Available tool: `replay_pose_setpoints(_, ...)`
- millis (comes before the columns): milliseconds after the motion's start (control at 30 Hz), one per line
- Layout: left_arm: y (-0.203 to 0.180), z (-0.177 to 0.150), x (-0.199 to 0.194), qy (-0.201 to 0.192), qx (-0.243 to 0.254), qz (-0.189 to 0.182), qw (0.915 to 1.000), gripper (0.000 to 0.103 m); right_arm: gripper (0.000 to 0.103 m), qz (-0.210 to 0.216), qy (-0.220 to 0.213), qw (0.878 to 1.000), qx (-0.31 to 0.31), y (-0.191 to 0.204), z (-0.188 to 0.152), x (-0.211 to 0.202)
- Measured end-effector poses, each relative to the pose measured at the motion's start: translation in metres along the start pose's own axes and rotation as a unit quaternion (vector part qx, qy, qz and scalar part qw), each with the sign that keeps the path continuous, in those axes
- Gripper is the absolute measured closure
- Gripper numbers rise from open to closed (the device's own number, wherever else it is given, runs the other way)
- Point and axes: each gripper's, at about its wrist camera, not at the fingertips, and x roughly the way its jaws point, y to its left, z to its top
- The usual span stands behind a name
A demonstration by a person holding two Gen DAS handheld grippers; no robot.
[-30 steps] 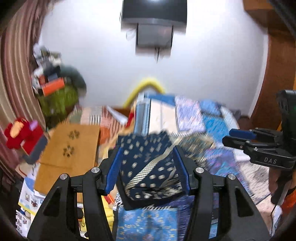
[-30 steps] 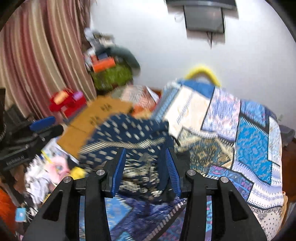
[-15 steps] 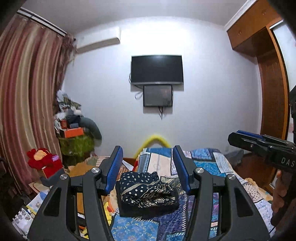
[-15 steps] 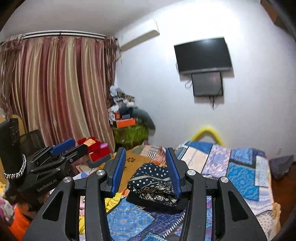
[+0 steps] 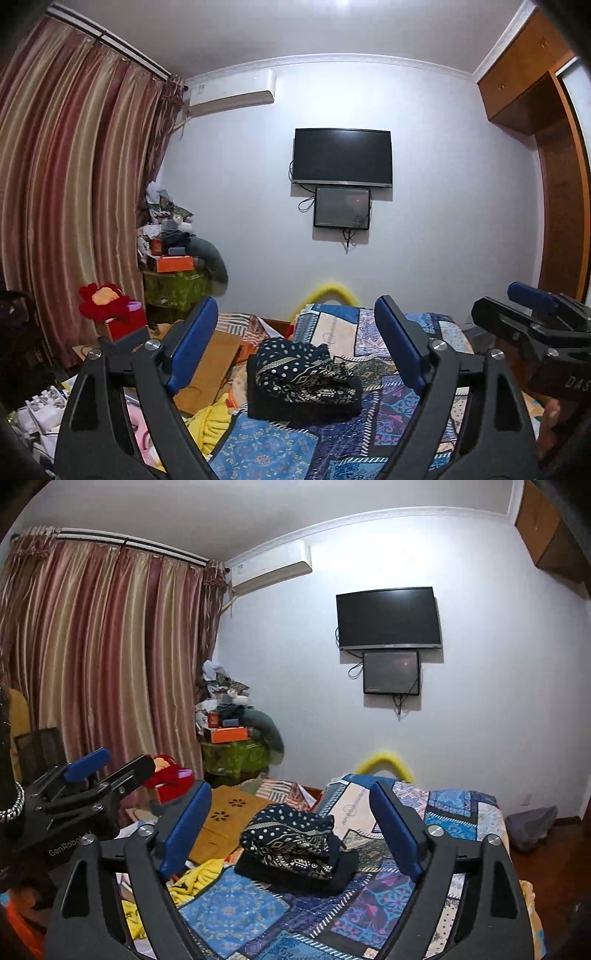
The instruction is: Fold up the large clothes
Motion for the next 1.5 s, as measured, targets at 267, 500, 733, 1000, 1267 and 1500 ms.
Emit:
replay_pose_setpoints(267, -0.004, -0.005, -0.002, 0.001, 0.006, 0.003, 1.0, 0.015, 0.011, -0.005, 0.011, 1.0, 0.015, -0.003, -0.005, 0.004)
replay_pose_setpoints(500, -0.005, -0.009, 0.001, 0.01, 0.0, -0.003, 0.9999, 0.015, 0.011, -0.004, 0.01, 1.0, 0.018, -0.002, -0.012, -0.003)
replay_pose_setpoints(733, -0.002, -0.01, 0.003, 0.016, -0.007, -0.006, 0.9998, 0.015, 0.011, -0.008, 0.013, 1.0, 0.024, -0.004, -0.013, -0.006)
replay_pose_setpoints(1000, -0.001, -0.012, 0.008, 0.026, -0.018, -0.018, 0.9993, 0.015, 0.011, -0.008, 0.014, 0.999, 0.033, -0.008, -0.01, -0.01)
replay_pose_setpoints(1267, -0.001, -0.012, 0.013, 0.035, -0.02, -0.021, 0.999, 0.015, 0.011, -0.011, 0.015, 0.999, 0.04, -0.01, -0.01, -0.013)
replay_pose_setpoints(1500, -0.001, -0.013, 0.019, 0.05, -0.026, -0.034, 0.9979, 0.015, 0.01, -0.011, 0.016, 0.999, 0.041, -0.011, -0.009, -0.013)
